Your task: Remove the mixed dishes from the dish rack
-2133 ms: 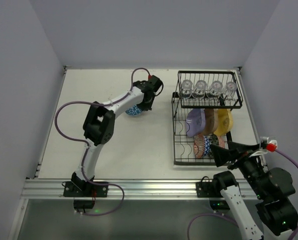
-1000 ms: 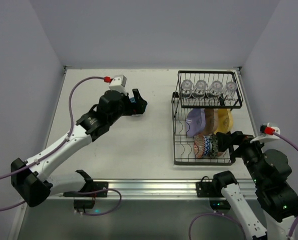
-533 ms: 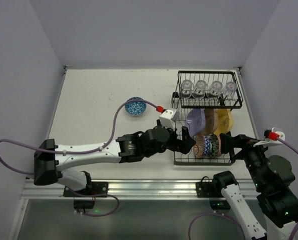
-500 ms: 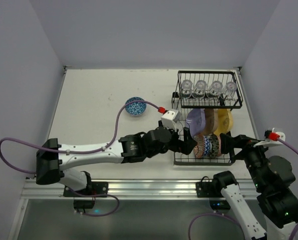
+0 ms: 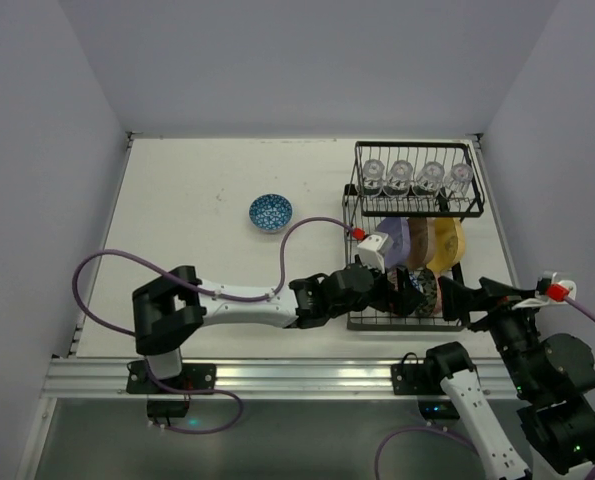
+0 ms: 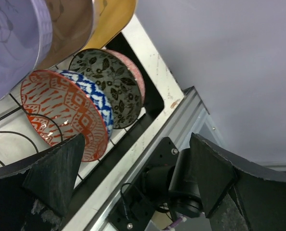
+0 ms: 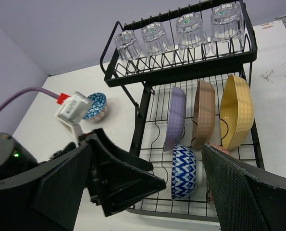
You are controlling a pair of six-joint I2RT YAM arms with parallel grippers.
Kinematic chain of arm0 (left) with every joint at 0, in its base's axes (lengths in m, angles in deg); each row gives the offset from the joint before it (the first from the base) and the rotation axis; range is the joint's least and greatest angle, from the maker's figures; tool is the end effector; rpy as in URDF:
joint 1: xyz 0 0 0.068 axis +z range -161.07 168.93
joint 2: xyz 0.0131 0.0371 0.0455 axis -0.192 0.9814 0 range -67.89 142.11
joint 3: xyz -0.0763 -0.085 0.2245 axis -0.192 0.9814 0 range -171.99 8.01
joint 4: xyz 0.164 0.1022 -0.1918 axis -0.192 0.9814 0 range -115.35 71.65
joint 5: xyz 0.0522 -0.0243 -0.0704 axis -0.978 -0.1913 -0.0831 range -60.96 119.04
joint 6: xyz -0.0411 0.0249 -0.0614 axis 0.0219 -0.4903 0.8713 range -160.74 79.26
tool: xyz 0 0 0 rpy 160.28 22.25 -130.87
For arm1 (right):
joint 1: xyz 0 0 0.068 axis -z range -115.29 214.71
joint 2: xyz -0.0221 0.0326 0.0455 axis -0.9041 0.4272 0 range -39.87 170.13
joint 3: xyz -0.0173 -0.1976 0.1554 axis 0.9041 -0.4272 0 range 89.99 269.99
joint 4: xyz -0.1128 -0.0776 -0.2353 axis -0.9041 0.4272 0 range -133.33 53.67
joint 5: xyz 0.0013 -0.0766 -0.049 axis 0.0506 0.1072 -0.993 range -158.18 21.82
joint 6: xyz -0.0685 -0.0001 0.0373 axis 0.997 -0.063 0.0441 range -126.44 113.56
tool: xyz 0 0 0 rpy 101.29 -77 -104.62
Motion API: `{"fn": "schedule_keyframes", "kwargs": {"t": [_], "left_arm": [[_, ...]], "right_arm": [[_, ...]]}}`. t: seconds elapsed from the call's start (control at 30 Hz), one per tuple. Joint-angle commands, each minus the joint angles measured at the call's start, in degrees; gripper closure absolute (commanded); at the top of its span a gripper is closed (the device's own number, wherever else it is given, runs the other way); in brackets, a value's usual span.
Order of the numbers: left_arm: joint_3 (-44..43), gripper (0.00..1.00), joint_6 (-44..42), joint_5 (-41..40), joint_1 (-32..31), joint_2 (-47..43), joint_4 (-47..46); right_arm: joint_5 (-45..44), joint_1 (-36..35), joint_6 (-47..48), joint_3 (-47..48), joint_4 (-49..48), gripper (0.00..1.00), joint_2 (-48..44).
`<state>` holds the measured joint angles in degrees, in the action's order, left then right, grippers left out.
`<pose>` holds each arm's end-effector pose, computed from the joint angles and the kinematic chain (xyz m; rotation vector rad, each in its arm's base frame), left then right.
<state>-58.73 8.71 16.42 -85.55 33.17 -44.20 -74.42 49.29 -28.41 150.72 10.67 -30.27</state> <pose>0.1334 -0.4259 0.2191 0.2744 2.0279 -1.2633 0.0360 0.0025 0.3842 0.1780 1.6268 0.4139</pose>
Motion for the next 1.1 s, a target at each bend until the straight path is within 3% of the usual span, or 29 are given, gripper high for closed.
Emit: {"fn": "schedule_keyframes", "kwargs": {"t": [0.0, 0.2, 0.33, 0.53, 0.77, 0.8, 0.87, 0.9, 1.07], "left_arm": [[-1.8, 0.07, 2.8, 1.6, 1.3, 3.2, -6.5], [-1.4, 0.14, 2.7, 5.6, 2.0, 7.5, -11.4], [-0.6, 0.28, 2.4, 6.5, 2.1, 9.0, -14.9], [-0.8, 0.37, 2.6, 6.2, 3.3, 11.3, -15.3], [-0.8, 0.41, 2.9, 8.9, 4.5, 13.5, -17.7], [-0.9, 0.49, 2.9, 9.3, 4.6, 13.6, -18.1], [-0.9, 0.5, 3.1, 10.0, 4.7, 14.2, -18.7], [-0.9, 0.57, 3.2, 10.3, 4.9, 14.4, -19.0], [-2.0, 0.63, 4.5, 12.4, 5.3, 16.6, -20.3]], "right_arm": [[2.3, 0.0, -0.8, 0.3, -1.3, 0.01, -0.3], [4.9, 0.0, -1.0, -0.2, -1.4, 0.01, -1.1], [7.4, 0.0, -1.1, -0.9, -1.6, 0.01, -2.0], [8.7, 0.0, -1.3, -0.6, -1.3, 0.01, -2.8], [9.0, -0.1, -1.0, -0.5, -1.3, 0.01, -3.5], [9.0, -0.1, -1.0, -0.5, -1.3, 0.01, -3.5], [9.0, 0.0, -0.8, -0.6, -1.4, 0.01, -3.6], [9.1, 0.0, -0.7, -0.7, -1.4, 0.01, -3.6], [9.6, -0.1, -0.8, -1.2, -1.9, 0.01, -3.6]]}}
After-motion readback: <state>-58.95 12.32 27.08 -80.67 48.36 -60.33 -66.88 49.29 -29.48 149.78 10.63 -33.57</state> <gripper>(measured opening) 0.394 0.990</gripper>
